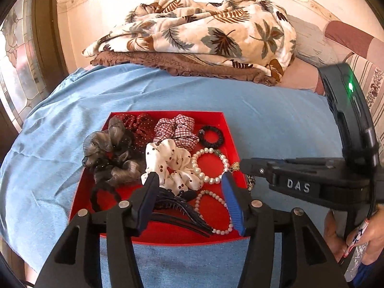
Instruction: Organize jewelry
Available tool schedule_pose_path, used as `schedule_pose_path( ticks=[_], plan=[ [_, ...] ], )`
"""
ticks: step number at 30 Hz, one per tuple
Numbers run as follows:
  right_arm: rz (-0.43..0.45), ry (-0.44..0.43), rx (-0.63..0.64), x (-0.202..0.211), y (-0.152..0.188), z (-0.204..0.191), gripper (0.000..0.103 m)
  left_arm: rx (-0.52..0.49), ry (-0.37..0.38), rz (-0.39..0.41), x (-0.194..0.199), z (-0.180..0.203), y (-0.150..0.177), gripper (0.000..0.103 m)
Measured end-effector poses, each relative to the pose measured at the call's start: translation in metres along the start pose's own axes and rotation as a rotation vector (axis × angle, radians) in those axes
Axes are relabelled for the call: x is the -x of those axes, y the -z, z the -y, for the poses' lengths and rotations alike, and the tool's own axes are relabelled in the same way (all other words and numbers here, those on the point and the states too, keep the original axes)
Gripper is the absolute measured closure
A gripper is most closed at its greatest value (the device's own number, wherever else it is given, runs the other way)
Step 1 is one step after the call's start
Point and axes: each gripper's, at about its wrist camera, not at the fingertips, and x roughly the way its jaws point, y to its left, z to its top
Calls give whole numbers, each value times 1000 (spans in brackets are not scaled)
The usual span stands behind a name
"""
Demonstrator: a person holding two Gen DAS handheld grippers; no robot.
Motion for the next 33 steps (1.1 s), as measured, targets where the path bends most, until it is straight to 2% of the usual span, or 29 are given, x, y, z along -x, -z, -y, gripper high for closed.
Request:
schedule_pose_path(
  ticks=[13,19,20,22,24,33],
  plan=[
    [-14,11,-18,-1,6,5,88,47,-22,0,-2,-8,-1,43],
    [-27,-75,0,-3,8,-9,88,63,-37,5,-2,-12,-1,41],
    [-22,-83,1,-1,8,-11,87,67,-40,7,-1,-13,-1,40],
    [-3,-92,-4,5,7,-11,69,78,-47,11,0,-16,-2,39],
    [23,-88,-18,13,6,-9,58,88,-56,18,1,-18,-3,37],
    [89,-10,18,41,15,-8,55,138,-143,99,13,-29,-4,28]
  ],
)
